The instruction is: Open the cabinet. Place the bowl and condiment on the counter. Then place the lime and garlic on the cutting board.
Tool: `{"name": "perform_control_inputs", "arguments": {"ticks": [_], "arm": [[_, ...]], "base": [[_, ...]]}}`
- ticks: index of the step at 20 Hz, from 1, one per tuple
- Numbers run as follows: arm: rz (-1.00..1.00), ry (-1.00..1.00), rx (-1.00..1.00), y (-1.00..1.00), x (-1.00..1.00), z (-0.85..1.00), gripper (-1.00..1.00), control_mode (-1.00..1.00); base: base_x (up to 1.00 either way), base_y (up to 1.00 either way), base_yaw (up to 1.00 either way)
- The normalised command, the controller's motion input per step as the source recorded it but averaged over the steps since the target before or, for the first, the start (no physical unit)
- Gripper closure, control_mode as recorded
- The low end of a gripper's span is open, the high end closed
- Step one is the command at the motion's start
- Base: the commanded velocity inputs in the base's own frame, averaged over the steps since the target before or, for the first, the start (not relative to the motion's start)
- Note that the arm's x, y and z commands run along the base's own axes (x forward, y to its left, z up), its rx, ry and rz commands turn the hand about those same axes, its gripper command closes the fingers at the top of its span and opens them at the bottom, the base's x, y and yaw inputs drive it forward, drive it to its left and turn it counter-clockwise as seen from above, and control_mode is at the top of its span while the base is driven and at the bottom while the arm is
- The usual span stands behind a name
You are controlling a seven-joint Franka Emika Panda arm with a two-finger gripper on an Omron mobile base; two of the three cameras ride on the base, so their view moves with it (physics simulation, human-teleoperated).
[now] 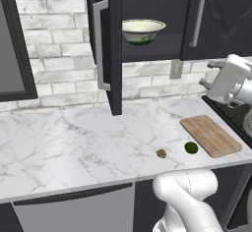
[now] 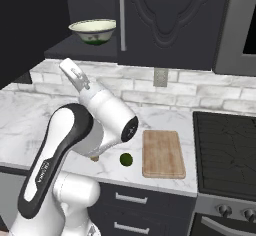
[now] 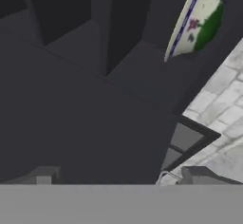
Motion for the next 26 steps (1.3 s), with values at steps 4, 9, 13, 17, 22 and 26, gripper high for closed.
{"name": "perform_control_inputs", "arguments": {"ticks": [4, 9, 13, 17, 22, 26], "arm": [[-0.26, -0.21, -0.20, -0.18, 0.05, 0.01, -1.00, -1.00], [-0.30, -0.17, -0.26, -0.09, 0.11, 0.12, -1.00, -1.00], [-0.31, -0.12, -0.22, -0.12, 0.19, 0.13, -1.00, -1.00], [-0.29, -0.07, -0.16, -0.15, 0.25, 0.18, -1.00, -1.00], [-0.27, -0.12, -0.08, -0.10, 0.33, 0.17, -1.00, -1.00], [-0.22, -0.15, -0.06, -0.02, 0.44, 0.08, -1.00, -1.00]], "base": [[0.00, 0.00, 0.00], [0.00, 0.00, 0.00], [0.00, 0.00, 0.00], [0.00, 0.00, 0.00], [0.00, 0.00, 0.00], [0.00, 0.00, 0.00]]}}
